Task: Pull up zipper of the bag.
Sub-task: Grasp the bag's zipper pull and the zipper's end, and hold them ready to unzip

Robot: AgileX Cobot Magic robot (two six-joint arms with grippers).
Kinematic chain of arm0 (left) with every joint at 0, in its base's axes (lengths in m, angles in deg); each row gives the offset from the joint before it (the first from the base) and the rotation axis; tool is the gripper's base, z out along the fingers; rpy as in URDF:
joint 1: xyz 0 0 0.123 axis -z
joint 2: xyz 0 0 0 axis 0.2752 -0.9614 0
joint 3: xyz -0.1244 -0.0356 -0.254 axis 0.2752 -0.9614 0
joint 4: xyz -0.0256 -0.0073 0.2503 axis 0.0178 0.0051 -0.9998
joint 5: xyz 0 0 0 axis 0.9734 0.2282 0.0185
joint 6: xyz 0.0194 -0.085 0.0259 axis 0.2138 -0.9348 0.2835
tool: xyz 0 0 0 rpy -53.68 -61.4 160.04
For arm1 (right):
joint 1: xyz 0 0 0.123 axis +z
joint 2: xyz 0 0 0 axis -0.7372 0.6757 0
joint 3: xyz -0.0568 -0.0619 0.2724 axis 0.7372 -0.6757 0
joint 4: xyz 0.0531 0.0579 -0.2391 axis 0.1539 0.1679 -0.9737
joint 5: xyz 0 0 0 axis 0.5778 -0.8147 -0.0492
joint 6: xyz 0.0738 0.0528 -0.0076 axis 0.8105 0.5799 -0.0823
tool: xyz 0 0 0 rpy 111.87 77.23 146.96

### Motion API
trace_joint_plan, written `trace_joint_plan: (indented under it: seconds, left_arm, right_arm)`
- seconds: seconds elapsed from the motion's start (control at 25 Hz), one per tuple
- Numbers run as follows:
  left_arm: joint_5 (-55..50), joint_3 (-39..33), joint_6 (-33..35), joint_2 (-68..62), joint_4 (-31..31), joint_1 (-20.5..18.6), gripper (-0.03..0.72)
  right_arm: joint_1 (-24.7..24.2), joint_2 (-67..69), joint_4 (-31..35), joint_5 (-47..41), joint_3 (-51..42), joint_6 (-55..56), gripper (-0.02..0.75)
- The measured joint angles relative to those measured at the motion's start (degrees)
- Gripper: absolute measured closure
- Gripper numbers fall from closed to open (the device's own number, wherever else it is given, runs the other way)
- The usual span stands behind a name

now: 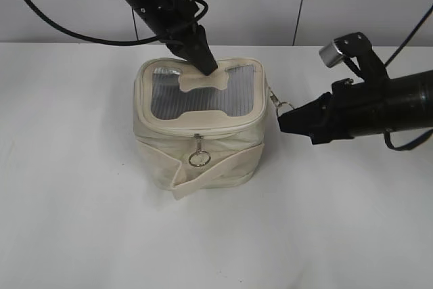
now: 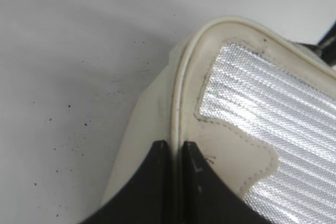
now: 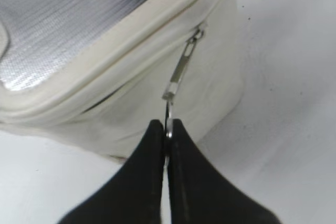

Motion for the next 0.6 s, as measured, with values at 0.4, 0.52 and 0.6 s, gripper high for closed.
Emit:
trace_joint_plan:
  seconds: [0.4, 0.52, 0.6]
  left_arm:
    - [0.93, 0.0, -6.74, 0.0, 0.07, 0.17, 0.644]
    - [1.01, 0.0, -8.77, 0.0, 0.01, 0.29, 0.644]
    - [1.11, 0.0, -9.95, 0.0, -0.17, 0.29, 0.644]
  right_arm:
    - [9.95, -10.27, 1.14, -0.2, -12.26, 5.74, 0.729]
    - [18.92, -9.94, 6.41, 5.36, -11.16, 6.71, 0.729]
    - [24.68, -8.31, 10.02, 10.68, -8.28, 6.95, 0.728]
